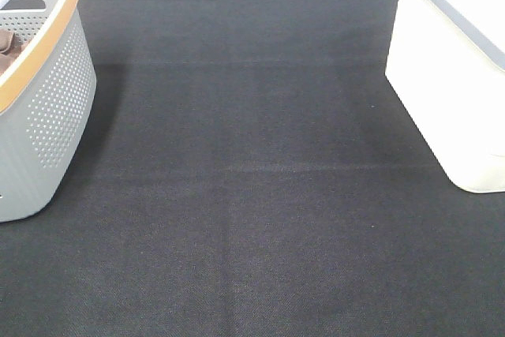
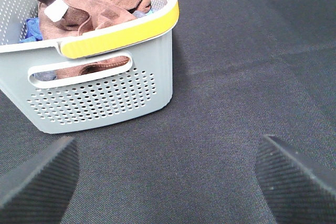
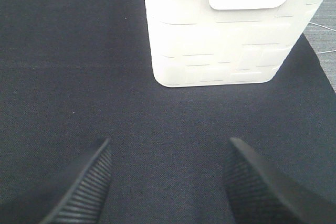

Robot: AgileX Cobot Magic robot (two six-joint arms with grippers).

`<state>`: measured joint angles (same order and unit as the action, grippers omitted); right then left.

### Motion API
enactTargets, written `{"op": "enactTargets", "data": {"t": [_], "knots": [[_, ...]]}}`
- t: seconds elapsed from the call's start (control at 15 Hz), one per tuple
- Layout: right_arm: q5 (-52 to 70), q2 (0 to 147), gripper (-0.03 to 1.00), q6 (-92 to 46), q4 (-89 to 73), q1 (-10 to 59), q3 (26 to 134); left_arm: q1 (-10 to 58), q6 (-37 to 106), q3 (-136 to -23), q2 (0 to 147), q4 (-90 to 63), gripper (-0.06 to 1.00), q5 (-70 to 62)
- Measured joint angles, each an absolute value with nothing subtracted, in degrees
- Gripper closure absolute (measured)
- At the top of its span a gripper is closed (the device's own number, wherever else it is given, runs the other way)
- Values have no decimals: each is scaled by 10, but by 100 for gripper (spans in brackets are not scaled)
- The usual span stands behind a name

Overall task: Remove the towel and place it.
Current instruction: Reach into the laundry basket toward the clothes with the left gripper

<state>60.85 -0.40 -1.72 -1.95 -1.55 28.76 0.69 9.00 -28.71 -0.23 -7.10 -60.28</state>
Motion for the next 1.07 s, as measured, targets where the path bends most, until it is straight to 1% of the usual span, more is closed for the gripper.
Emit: {"op": "enactTargets", "data": {"t": [1.07], "knots": [[608, -4, 37, -17, -19, -15, 288, 7, 90, -287, -2, -71, 8, -603]]}}
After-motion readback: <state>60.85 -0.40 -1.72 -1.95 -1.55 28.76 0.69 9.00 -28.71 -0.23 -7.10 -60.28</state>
